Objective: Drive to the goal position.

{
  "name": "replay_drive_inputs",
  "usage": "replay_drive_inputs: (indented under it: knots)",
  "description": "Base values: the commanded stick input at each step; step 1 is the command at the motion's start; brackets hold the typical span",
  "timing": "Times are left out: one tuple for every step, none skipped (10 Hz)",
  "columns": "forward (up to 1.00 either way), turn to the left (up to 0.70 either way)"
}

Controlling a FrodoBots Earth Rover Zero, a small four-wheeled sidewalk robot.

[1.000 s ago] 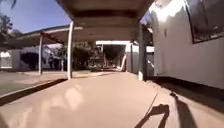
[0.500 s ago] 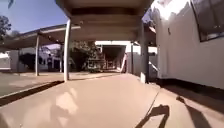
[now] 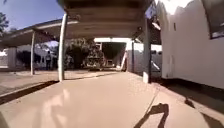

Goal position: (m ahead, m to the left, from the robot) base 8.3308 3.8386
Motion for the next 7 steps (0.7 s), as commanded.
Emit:
replay_drive_inputs:
  knots:
    - [0.7,0.0]
    - [0.7,0.0]
    - [0.7,0.0]
    - [0.7,0.0]
    - [0.7,0.0]
    - [0.7,0.0]
    - [0.7,0.0]
